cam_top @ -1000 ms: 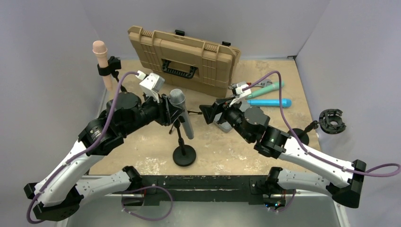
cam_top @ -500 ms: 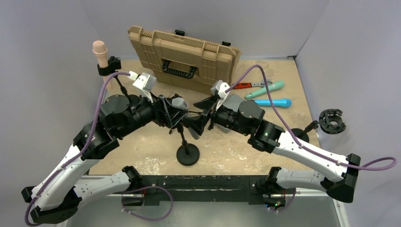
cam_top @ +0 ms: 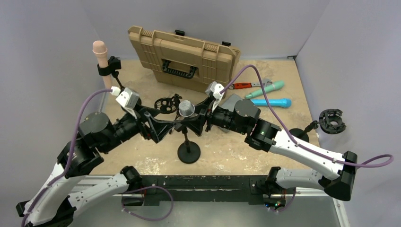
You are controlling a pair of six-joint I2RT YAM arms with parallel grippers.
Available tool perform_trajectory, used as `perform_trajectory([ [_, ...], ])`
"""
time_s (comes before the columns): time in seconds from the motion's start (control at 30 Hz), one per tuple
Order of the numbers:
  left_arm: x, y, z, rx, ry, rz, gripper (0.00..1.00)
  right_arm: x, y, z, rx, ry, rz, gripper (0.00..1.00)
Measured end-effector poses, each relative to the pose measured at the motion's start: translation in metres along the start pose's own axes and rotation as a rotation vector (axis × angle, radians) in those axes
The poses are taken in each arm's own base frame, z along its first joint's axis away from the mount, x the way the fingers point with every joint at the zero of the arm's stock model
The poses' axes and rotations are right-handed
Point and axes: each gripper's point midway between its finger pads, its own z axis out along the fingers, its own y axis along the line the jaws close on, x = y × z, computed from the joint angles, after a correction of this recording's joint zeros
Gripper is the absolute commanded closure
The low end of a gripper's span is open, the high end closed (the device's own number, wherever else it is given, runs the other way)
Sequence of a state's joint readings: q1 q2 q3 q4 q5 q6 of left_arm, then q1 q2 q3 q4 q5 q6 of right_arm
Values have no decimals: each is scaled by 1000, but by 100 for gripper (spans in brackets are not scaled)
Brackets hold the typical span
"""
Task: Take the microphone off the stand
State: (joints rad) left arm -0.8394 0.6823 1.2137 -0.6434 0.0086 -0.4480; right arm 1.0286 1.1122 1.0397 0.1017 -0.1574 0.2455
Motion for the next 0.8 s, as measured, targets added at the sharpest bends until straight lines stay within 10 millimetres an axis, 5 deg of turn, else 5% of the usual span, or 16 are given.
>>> perform_trajectory([
  [0.23,20,20,-18,-38,3,117,14,-2,0,0,-1,-7,-20,60],
  [0.53,81,36,19,19,105,225,6,-1,-3,0,8,-6,-35,77],
  [0.8,84,35,52,101,148,244,3,-2,-3,0,8,-6,-51,82],
])
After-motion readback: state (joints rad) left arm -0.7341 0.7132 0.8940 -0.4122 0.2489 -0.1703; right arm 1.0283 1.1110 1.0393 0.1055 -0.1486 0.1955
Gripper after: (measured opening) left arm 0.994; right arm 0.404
